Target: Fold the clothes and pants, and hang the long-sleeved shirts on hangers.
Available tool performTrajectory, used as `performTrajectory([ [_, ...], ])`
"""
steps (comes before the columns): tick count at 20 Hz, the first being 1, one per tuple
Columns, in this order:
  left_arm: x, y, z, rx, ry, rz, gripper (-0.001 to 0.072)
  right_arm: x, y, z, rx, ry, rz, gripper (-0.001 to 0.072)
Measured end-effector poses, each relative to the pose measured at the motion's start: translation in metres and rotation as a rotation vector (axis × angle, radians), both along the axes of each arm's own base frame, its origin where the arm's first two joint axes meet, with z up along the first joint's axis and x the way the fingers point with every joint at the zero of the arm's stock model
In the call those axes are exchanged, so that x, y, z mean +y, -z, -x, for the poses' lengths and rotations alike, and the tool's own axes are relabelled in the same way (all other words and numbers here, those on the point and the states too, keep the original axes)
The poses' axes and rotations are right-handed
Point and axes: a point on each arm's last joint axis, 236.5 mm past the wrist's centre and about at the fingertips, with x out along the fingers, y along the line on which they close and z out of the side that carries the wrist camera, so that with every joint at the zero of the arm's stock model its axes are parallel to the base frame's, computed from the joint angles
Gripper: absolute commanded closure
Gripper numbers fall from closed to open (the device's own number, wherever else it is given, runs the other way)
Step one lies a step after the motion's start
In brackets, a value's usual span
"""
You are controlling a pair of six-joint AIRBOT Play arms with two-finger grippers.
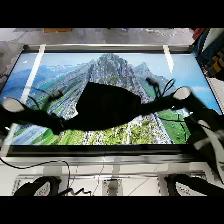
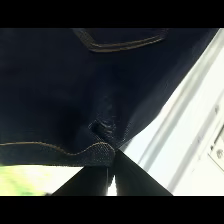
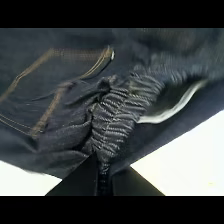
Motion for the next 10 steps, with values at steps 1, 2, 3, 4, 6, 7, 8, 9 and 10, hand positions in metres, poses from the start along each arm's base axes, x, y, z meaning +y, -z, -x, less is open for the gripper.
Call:
performTrajectory([
  [1, 0.006, -0.025, -0.011, -0.053, -0.02, 0.013, 0.0686, -0.003, -0.029, -0.004, -0.087, -0.001, 0.009, 0.0665],
  [2, 0.01, -0.049, -0.019, -0.107, -0.042, 0.034, 0.0686, -0.007, -0.061, -0.006, -0.182, 0.001, 0.024, 0.0665],
  [3, 0.014, -0.076, -0.027, -0.17, -0.066, 0.065, 0.0686, -0.011, -0.094, -0.006, -0.278, 0.009, 0.03, 0.0665],
  [4, 0.015, -0.105, -0.032, -0.236, -0.086, 0.113, 0.0686, -0.014, -0.124, -0.003, -0.363, 0.018, 0.029, 0.0665],
  [6, 0.014, -0.161, -0.034, -0.363, -0.123, 0.224, 0.0686, -0.019, -0.185, 0.01, -0.53, 0.042, 0.017, 0.0665],
  [7, 0.012, -0.187, -0.031, -0.424, -0.134, 0.282, 0.0686, -0.021, -0.212, 0.018, -0.602, 0.056, 0.003, 0.0665],
  [8, 0.009, -0.215, -0.027, -0.488, -0.143, 0.349, 0.0686, -0.023, -0.237, 0.03, -0.668, 0.069, -0.016, 0.0665],
  [9, 0.007, -0.238, -0.021, -0.542, -0.148, 0.405, 0.0686, -0.023, -0.26, 0.042, -0.719, 0.084, -0.049, 0.0665],
  [10, 0.004, -0.262, -0.012, -0.597, -0.147, 0.464, 0.0686, -0.022, -0.277, 0.055, -0.751, 0.093, -0.083, 0.0665],
])
